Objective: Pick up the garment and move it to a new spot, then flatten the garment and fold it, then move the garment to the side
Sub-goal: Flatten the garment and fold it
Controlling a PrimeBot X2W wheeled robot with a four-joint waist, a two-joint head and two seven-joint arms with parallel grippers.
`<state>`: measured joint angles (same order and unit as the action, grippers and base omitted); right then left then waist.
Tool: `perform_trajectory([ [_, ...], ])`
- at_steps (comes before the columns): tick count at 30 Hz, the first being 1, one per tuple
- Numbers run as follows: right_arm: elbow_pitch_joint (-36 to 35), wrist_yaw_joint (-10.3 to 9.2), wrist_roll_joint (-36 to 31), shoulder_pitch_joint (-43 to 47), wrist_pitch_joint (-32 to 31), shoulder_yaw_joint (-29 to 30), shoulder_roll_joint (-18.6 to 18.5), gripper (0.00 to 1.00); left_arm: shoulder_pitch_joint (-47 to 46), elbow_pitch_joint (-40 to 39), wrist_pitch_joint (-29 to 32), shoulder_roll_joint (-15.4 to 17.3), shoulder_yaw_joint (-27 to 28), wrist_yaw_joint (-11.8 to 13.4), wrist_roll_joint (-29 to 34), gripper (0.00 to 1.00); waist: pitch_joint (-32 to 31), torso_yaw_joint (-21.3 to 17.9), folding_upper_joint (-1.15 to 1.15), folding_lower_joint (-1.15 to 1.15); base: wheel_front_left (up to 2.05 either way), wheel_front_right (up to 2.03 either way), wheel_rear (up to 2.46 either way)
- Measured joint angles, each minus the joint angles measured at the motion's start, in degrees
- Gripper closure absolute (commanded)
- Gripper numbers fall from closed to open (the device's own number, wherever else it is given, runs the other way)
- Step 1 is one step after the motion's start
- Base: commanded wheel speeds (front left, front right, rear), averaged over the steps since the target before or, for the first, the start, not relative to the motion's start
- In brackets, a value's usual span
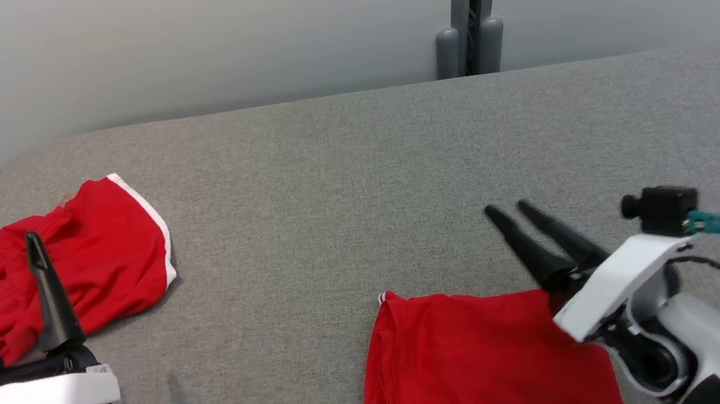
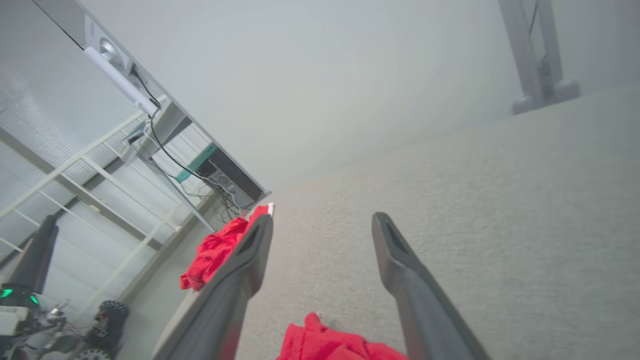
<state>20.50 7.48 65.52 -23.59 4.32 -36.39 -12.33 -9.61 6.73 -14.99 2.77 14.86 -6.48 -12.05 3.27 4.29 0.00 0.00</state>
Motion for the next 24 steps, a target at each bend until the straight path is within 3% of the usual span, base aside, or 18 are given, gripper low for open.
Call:
perform_trajectory([
  [5,1.7,0.0,-15.6,-1.6,7.1,4.6,-6.0,0.0,0.0,-0.5,0.0,0.0,-1.5,-0.1,-0.1,0.0,-0.4,-0.5,0.0,0.0,0.0,0.0,0.0],
  [11,2.8,0.01,-35.0,0.4,10.4,15.1,-7.1,0.0,1.1,-1.2,0.0,0.0,-4.7,-0.1,-0.5,0.0,-0.1,-0.8,0.0,0.0,0.0,0.0,0.0],
  [16,-3.7,0.01,-53.7,6.1,10.7,28.0,-3.7,0.0,1.8,-1.0,0.0,0.0,-8.1,0.2,-1.2,0.0,0.4,-1.0,0.0,0.0,0.0,0.0,0.0],
  [24,-12.6,0.02,-64.1,16.9,10.7,40.3,6.1,0.0,5.0,0.3,0.0,0.0,-15.4,1.3,-1.5,0.0,0.5,-1.3,0.0,0.0,0.0,0.0,0.0],
])
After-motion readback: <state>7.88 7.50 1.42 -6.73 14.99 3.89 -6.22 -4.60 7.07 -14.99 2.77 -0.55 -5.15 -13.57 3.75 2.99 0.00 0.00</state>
